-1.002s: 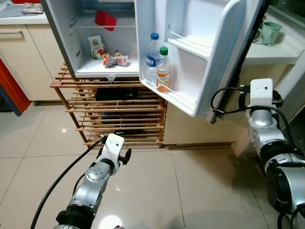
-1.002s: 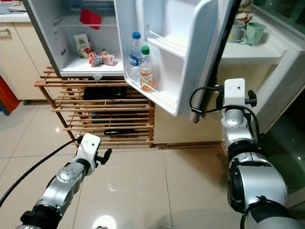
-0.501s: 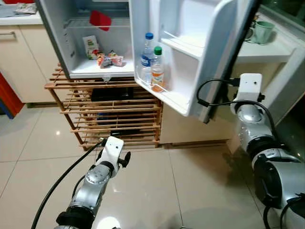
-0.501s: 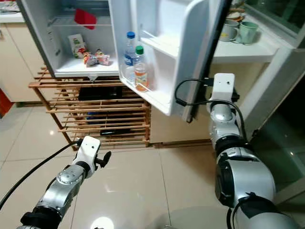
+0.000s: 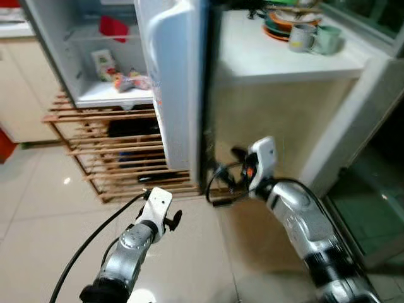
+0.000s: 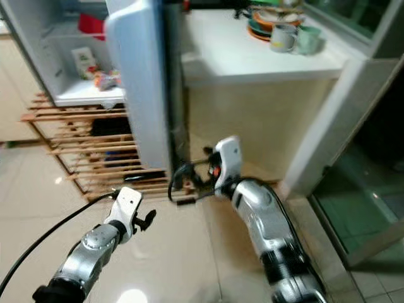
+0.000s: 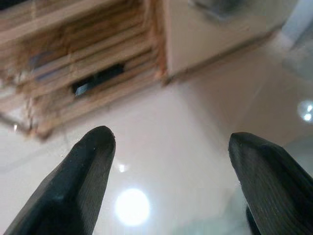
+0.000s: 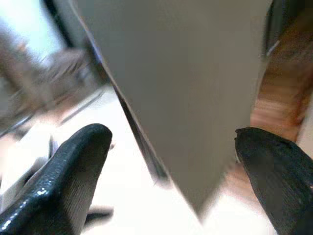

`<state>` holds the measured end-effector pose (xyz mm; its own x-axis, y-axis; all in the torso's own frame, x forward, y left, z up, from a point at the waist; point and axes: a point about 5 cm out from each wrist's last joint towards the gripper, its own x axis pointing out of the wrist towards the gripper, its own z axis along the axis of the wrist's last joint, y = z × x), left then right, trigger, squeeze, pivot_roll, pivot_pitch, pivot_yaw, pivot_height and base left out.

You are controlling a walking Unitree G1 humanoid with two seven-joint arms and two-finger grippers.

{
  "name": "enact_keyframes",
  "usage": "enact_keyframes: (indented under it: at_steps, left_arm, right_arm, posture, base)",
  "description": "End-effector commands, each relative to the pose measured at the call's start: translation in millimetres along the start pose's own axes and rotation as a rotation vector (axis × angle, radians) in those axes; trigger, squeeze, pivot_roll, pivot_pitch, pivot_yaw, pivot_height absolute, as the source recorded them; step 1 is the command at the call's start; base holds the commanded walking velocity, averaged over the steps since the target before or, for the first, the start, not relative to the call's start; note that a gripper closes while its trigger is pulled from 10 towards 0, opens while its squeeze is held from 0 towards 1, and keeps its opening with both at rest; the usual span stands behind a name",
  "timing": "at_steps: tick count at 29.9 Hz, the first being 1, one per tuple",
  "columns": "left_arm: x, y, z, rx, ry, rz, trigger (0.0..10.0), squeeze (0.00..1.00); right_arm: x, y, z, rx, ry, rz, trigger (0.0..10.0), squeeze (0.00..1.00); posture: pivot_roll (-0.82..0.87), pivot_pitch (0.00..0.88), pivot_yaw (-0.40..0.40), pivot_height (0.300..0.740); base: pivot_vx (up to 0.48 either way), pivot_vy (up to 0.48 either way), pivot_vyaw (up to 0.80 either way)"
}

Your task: Restocking fridge

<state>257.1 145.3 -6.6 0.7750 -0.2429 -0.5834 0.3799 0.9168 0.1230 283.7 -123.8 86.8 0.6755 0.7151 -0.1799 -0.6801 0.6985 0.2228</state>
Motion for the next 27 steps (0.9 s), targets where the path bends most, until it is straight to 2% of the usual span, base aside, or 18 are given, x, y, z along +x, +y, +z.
enact_keyframes:
  at_steps: [1,4,5,6,8,9,11,12,13,14,15,17,18,19,20,23,26,27]
  left_arm:
    - [0.7,-5.4,-3,0.032,0.028,-0.047,10.0,0.0]
    - [1.0,-7.7,-3,0.039,0.03,-0.065,10.0,0.0]
    - [2.0,-10.3,0,0.043,0.019,-0.08,10.0,0.0]
    - [2.0,-10.3,0,0.043,0.019,-0.08,10.0,0.0]
    - [2.7,-10.7,10,0.033,-0.039,-0.074,10.0,0.0]
    - [2.7,-10.7,10,0.033,-0.039,-0.074,10.0,0.0]
    - [1.6,-1.1,38,-0.016,-0.203,0.011,10.0,0.0]
    - [1.6,-1.1,38,-0.016,-0.203,0.011,10.0,0.0]
    - [0.4,4.0,49,-0.029,-0.26,0.049,10.0,0.0]
    - [-4.8,16.2,74,-0.063,-0.374,0.125,10.0,0.0]
    - [-4.8,16.2,74,-0.063,-0.374,0.125,10.0,0.0]
    - [-18.0,29.9,103,-0.078,-0.523,0.176,10.0,0.0]
    - [-18.0,29.9,103,-0.078,-0.523,0.176,10.0,0.0]
    - [-30.9,39.5,111,-0.106,-0.594,0.21,10.0,0.0]
    - [-36.1,42.6,113,-0.122,-0.62,0.224,10.0,0.0]
    - [-47.4,47.1,121,-0.164,-0.692,0.26,10.0,0.0]
    - [-61.2,44.9,145,-0.159,-0.822,0.284,10.0,0.0]
    - [-61.2,44.9,145,-0.159,-0.822,0.284,10.0,0.0]
  right_arm:
    - [-13.2,2.1,-5,0.05,0.046,0.034,10.0,0.0]
    - [-18.0,-0.2,-7,0.061,0.061,0.004,10.0,0.0]
    - [-18.1,-8.4,-6,0.064,0.051,-0.074,10.0,0.0]
    - [-18.1,-8.4,-6,0.064,0.051,-0.074,10.0,0.0]
    - [-17.2,-20.9,-1,0.006,0.03,-0.237,10.0,0.0]
    - [-17.2,-20.9,-1,0.006,0.03,-0.237,10.0,0.0]
    - [-22.2,-38.1,10,-0.094,-0.036,-0.495,10.0,0.0]
    - [-22.2,-38.1,10,-0.094,-0.036,-0.495,10.0,0.0]
    - [-24.9,-42.1,14,-0.124,-0.071,-0.577,10.0,0.0]
    - [-29.7,-43.3,17,-0.118,-0.137,-0.68,10.0,0.0]
    - [-29.7,-43.3,17,-0.118,-0.137,-0.68,10.0,0.0]
    - [-32.4,-36.4,10,-0.105,-0.169,-0.704,10.0,0.0]
    - [-32.4,-36.4,10,-0.105,-0.169,-0.704,10.0,0.0]
    - [-35.6,-33.0,-3,-0.092,-0.153,-0.698,10.0,0.0]
    - [-37.6,-32.5,-8,-0.086,-0.15,-0.702,10.0,0.0]
    - [-43.4,-33.9,-16,-0.065,-0.146,-0.717,10.0,0.0]
    - [-48.3,-37.9,-16,-0.042,-0.186,-0.733,10.0,0.0]
    - [-48.3,-37.9,-16,-0.042,-0.186,-0.733,10.0,0.0]
  posture:
    - [-0.11,0.0,0.014,0.74]
    - [-0.11,0.0,0.017,0.74]
    - [-0.11,0.0,0.018,0.74]
    - [-0.11,0.0,0.018,0.74]
    - [-0.12,0.0,0.016,0.74]
    - [-0.12,0.0,0.016,0.74]
    - [-0.12,0.0,0.011,0.74]
    - [-0.12,0.0,0.011,0.74]
    - [-0.12,0.0,0.012,0.74]
    - [-0.11,0.0,0.017,0.74]
    - [-0.11,0.0,0.017,0.74]
    - [-0.12,0.0,0.031,0.74]
    - [-0.12,0.0,0.031,0.74]
    - [-0.13,0.0,0.032,0.74]
    - [-0.12,0.0,0.031,0.74]
    - [-0.13,0.0,0.029,0.74]
    - [-0.12,0.0,0.018,0.74]
    - [-0.12,0.0,0.018,0.74]
  base:
    - [0.0,0.0,0.0]
    - [0.0,0.0,0.0]
    - [0.0,0.0,0.0]
    - [0.0,0.0,0.0]
    - [0.0,0.0,0.0]
    - [0.0,0.0,0.0]
    - [0.0,0.0,0.0]
    - [0.0,0.0,0.0]
    - [0.0,0.0,0.0]
    - [0.0,0.0,0.0]
    - [0.0,0.0,0.0]
    - [0.0,0.0,0.0]
    - [0.0,0.0,0.0]
    - [0.0,0.0,0.0]
    - [0.0,0.0,0.0]
    - [0.0,0.0,0.0]
    - [0.0,0.0,0.0]
    - [0.0,0.0,0.0]
